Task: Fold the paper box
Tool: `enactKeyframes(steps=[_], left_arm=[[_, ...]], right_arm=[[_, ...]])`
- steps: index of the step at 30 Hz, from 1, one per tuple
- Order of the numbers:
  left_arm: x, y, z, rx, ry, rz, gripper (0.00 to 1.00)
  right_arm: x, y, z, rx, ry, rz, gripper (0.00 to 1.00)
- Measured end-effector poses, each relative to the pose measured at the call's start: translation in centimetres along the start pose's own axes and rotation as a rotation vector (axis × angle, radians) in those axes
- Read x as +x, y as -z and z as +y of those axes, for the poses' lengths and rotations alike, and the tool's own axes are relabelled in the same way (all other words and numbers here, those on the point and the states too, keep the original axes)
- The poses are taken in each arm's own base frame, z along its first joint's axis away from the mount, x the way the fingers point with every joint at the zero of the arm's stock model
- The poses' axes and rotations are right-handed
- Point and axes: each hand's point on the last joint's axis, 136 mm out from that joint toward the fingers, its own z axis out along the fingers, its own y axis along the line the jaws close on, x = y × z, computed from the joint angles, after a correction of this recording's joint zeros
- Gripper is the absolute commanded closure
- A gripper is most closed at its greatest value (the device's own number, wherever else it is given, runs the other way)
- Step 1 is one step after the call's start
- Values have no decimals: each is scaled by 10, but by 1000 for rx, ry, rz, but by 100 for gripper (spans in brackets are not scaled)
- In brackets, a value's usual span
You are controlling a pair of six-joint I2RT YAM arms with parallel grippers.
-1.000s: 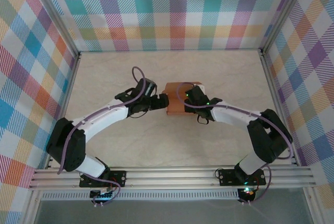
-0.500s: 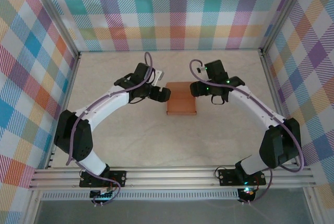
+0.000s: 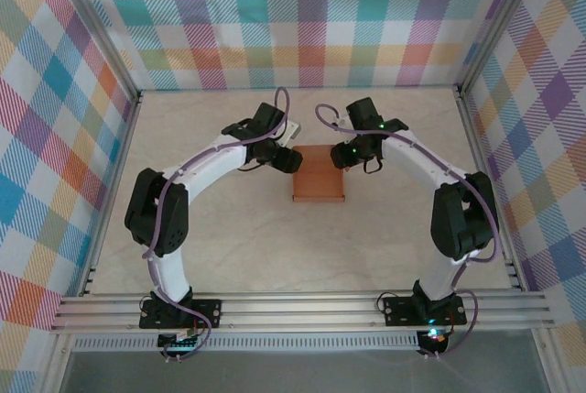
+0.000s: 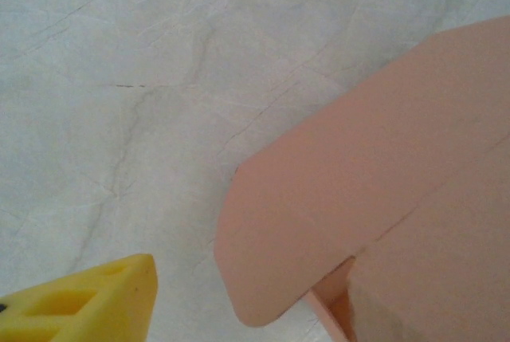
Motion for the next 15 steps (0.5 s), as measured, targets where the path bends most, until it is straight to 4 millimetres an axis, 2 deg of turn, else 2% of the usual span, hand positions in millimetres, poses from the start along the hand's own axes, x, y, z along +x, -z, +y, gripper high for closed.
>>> enactKeyframes(steps=[2,4,5,15], left_arm=[[-4,-2,0,0,4,0,44],[-8,-5,0,0,10,-2,48],[-9,-7,1,0,14,0,50],[2,-17,2,-2,59,44,68]], right_arm=[[-4,3,-1,4,0,-8,57],[-4,3,-2,11,0,-10,49],[-4,3,-3,14,4,-9,48],[-7,11,-7,19,-13,-37,54]])
